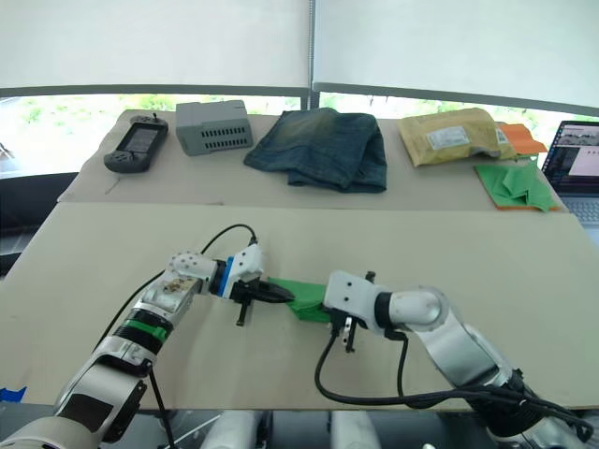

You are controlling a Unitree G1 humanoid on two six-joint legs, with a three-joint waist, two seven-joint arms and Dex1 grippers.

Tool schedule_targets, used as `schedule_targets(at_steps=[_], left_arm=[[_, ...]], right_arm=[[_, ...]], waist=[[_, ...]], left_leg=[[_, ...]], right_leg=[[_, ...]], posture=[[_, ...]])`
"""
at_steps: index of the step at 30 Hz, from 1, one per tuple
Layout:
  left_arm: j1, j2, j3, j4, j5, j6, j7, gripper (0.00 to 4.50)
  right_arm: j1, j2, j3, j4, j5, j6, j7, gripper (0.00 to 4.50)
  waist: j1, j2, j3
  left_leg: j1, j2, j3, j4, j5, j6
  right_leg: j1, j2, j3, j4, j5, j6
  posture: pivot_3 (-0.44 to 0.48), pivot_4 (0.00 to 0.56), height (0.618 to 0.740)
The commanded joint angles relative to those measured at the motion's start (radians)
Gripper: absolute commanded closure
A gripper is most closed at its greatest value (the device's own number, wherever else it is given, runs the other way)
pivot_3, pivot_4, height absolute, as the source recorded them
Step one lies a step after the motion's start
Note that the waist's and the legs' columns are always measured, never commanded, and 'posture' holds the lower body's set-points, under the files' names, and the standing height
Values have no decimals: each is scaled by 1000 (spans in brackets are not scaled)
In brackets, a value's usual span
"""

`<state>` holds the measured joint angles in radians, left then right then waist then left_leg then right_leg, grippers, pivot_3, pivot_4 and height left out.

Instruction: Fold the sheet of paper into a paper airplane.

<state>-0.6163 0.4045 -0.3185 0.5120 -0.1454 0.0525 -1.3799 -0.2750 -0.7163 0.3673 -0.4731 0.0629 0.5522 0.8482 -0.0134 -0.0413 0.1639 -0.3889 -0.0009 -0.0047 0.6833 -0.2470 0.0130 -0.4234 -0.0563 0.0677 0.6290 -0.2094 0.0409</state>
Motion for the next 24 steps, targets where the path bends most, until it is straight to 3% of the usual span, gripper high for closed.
schedule_targets(at_steps=[1, 7, 18, 24], left_arm=[[27, 1, -41, 2, 39, 14, -16, 4500], [25, -11, -33, 1, 31, 12, -3, 4500], [-28, -58, 91, -5, -27, 13, 114, 4500], [-11, -82, 171, -161, -140, 100, 134, 4500]], right_arm=[[-36, 17, -31, 36, -18, -31, -24, 4444], [-54, 60, -13, 125, -46, -43, -45, 4444], [-35, 92, 27, 193, -75, -63, -36, 4444], [-22, 100, 38, 199, -91, -52, -36, 4444]], waist=[[0, 0, 0], [1, 0, 0], [1, 0, 0], [-6, 0, 0]], left_leg=[[0, 0, 0, 0, 0, 0], [0, 0, 0, 0, 0, 0], [0, 0, 0, 0, 0, 0], [0, 0, 0, 0, 0, 0]], right_leg=[[0, 0, 0, 0, 0, 0], [0, 0, 0, 0, 1, -1], [0, 0, 0, 0, 1, -1], [0, 0, 0, 0, 1, -1]], posture=[[0, 150, 728], [0, 150, 728], [0, 150, 728], [0, 150, 728]])
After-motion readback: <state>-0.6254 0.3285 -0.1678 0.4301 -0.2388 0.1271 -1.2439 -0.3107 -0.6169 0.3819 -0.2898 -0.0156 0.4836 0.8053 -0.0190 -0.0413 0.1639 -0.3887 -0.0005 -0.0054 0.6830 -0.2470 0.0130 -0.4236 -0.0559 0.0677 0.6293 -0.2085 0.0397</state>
